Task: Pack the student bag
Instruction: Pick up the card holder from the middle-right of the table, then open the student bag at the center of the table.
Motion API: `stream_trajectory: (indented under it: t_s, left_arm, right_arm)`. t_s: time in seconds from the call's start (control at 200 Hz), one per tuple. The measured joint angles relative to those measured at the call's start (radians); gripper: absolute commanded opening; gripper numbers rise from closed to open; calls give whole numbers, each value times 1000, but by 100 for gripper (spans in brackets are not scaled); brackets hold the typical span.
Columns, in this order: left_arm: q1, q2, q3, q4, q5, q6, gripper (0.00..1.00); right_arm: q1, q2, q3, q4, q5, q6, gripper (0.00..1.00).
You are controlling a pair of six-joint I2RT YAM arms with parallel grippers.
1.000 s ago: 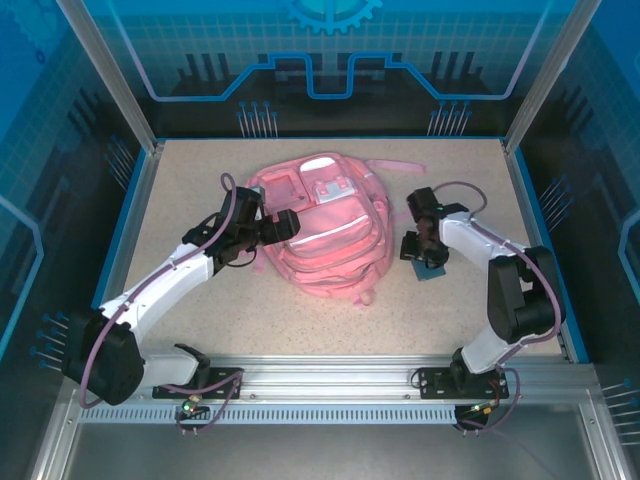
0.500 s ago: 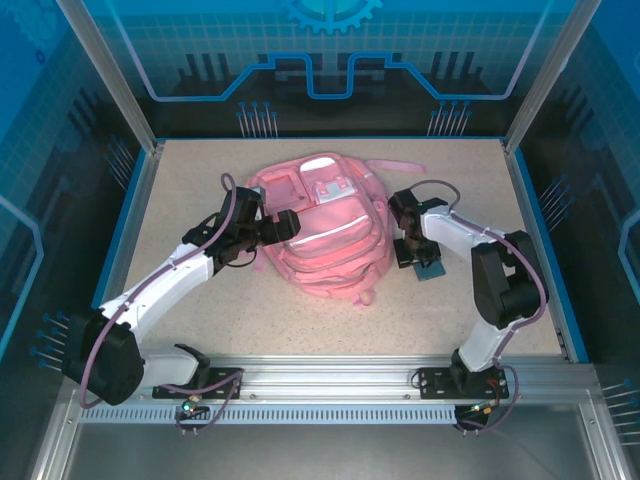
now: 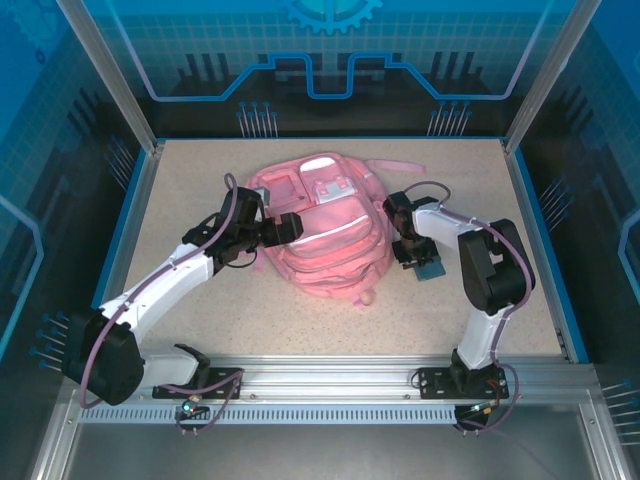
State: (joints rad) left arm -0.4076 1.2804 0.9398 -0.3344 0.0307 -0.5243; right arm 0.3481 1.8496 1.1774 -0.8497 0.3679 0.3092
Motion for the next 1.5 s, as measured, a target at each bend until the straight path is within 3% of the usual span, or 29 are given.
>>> stream_trajectory:
  t_s: [0.115, 0.25, 0.375, 0.49, 0.645, 0.86, 1.126, 1.256, 1.501]
  left_arm:
    - [0, 4, 3, -2, 29, 11, 99]
    - [-6, 36, 36, -15, 50, 39, 99]
    - [-43, 89, 105, -44, 53, 95, 99]
    - [-107, 177, 213, -90, 40, 178, 96]
    - [-201, 327, 373, -164, -9, 331, 88]
    - [-287, 483, 507, -265, -34, 547, 82]
    - [-295, 630, 644, -367, -34, 631, 68]
    - [-295, 657, 681, -398, -49, 639, 50]
    - [-283, 677, 747, -461, -33, 637, 29]
  right_arm:
    - [4, 10, 16, -13, 27, 13, 13]
    - [5, -4, 14, -14, 50, 28, 7]
    - [2, -119, -18, 7, 25, 44, 2]
    - [-36, -297, -58, 53, -72, 61, 0]
    - [-166, -506, -120, 139, -261, 96, 0]
    - [-272, -606, -184, 188, -468, 133, 0]
    - [-284, -611, -199, 199, -557, 153, 0]
    - [-284, -613, -199, 202, -572, 159, 0]
    - [-284, -637, -199, 202, -596, 163, 0]
